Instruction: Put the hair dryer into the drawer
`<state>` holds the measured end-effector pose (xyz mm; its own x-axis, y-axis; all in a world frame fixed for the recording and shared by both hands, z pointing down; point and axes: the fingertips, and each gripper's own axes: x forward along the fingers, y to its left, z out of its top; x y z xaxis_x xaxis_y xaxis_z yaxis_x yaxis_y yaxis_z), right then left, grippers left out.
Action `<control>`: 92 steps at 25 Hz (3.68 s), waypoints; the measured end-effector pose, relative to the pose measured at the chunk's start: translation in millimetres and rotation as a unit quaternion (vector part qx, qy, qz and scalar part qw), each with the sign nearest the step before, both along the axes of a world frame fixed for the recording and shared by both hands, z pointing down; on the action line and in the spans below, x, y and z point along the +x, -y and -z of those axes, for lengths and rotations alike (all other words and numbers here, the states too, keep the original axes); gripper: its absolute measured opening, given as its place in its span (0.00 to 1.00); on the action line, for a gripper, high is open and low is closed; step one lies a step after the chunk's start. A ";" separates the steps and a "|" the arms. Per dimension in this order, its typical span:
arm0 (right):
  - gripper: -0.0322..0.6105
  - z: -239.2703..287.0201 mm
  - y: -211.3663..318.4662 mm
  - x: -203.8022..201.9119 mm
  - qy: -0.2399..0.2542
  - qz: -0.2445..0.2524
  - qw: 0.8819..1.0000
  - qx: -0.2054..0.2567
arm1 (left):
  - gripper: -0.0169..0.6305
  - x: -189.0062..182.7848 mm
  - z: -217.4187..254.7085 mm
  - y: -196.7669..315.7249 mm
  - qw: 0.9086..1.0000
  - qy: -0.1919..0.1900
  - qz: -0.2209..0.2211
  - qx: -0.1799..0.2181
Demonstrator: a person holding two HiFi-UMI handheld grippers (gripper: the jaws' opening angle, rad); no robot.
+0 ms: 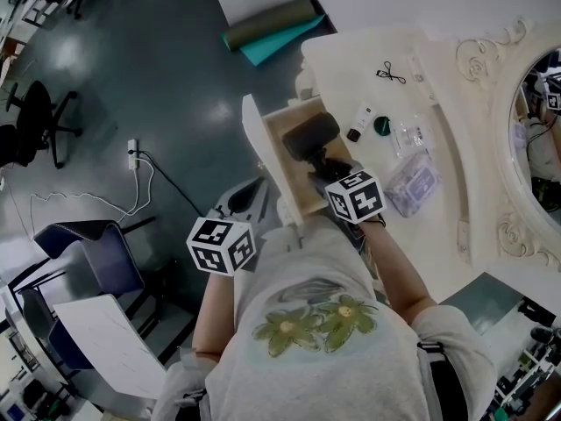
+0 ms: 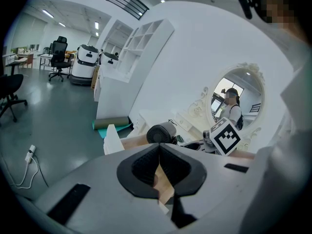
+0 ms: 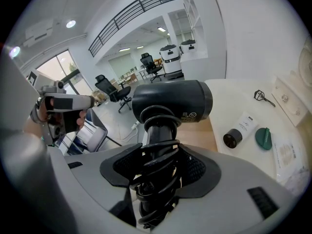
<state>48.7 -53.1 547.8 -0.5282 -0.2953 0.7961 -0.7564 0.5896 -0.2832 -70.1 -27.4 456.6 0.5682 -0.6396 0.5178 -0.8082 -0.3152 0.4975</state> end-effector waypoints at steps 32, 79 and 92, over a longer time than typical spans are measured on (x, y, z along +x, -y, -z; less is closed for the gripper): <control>0.40 -31.0 6.3 -1.4 -0.003 0.001 1.000 -0.014 | 0.04 3.1 -21.8 -7.0 1.000 0.000 0.001 -0.019; 0.40 -91.3 13.0 0.8 -0.041 -0.004 0.997 -0.061 | 0.04 -4.8 -53.2 -9.9 0.999 -0.011 0.008 -0.052; 0.40 -109.1 15.1 2.3 -0.049 -0.008 0.996 -0.075 | 0.04 2.9 -60.5 -13.6 0.998 -0.011 -0.001 -0.065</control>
